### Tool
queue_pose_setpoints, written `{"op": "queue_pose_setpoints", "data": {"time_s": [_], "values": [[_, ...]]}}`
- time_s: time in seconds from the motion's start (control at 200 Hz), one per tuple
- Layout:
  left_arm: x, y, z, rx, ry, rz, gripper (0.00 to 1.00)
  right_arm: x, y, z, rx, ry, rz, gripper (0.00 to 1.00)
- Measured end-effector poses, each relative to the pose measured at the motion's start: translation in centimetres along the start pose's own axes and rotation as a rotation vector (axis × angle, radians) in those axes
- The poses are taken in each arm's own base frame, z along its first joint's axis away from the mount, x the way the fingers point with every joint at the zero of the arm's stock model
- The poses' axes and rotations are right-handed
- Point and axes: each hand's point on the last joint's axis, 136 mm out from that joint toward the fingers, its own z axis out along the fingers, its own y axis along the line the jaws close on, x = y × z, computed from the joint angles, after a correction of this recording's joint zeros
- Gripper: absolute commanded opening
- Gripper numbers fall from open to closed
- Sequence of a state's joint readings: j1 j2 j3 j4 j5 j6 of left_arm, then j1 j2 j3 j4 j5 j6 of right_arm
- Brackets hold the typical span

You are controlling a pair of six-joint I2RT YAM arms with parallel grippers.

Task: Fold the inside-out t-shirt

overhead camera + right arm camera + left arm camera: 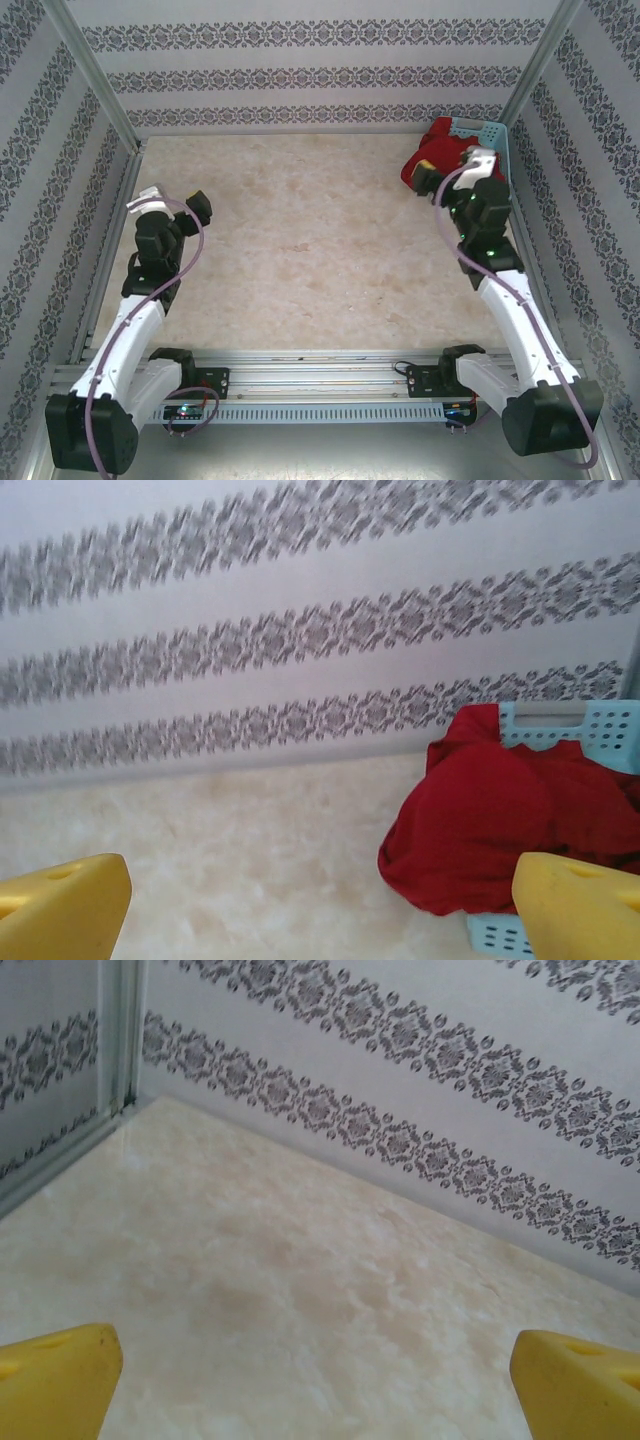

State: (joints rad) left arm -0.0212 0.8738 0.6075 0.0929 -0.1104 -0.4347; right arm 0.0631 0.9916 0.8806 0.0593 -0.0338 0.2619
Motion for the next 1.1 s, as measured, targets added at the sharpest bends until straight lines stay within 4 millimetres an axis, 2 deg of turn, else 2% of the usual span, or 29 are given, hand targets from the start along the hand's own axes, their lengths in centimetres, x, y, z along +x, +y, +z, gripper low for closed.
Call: {"op": "queue_pose_setpoints", "data": {"time_s": [0.055, 0.11, 0.185, 0.29, 0.345, 0.44, 0.61, 0.679, 0.884, 1.099], "values": [[0.3, 0.2, -0.7, -0.001, 0.024, -0.03, 1.0, -0.9, -0.9, 0.0, 0.016, 0.0, 0.068, 0.98], [0.3, 0.4, -1.7, 0.003, 0.026, -0.063, 1.0, -0.6, -2.0, 0.3, 0.041, 0.018, 0.134, 0.98], [0.5, 0.7, -3.2, 0.029, -0.009, -0.116, 1.0, 1.4, -3.9, 1.5, 0.091, 0.081, 0.208, 0.98], [2.0, 1.1, -4.2, 0.066, -0.016, -0.15, 1.0, 4.9, -6.2, 3.7, 0.174, 0.207, 0.262, 0.98], [2.7, 0.9, -4.0, 0.08, 0.008, -0.15, 1.0, 6.1, -7.2, 5.3, 0.219, 0.269, 0.272, 0.98], [4.2, 0.1, -2.9, 0.118, 0.077, -0.145, 1.0, 6.8, -8.9, 8.2, 0.292, 0.319, 0.29, 0.98], [9.2, -0.6, -0.4, 0.159, 0.281, -0.134, 1.0, 8.9, -12.0, 13.0, 0.413, 0.372, 0.319, 0.98], [10.3, -1.0, 0.0, 0.181, 0.326, -0.13, 1.0, 9.8, -13.7, 14.8, 0.459, 0.394, 0.337, 0.98], [9.9, -2.6, 0.0, 0.269, 0.322, -0.123, 1.0, 12.3, -17.9, 18.9, 0.565, 0.454, 0.371, 0.98], [9.7, -3.1, -0.1, 0.3, 0.319, -0.12, 1.0, 13.6, -20.2, 22.2, 0.658, 0.501, 0.405, 0.98]]}}
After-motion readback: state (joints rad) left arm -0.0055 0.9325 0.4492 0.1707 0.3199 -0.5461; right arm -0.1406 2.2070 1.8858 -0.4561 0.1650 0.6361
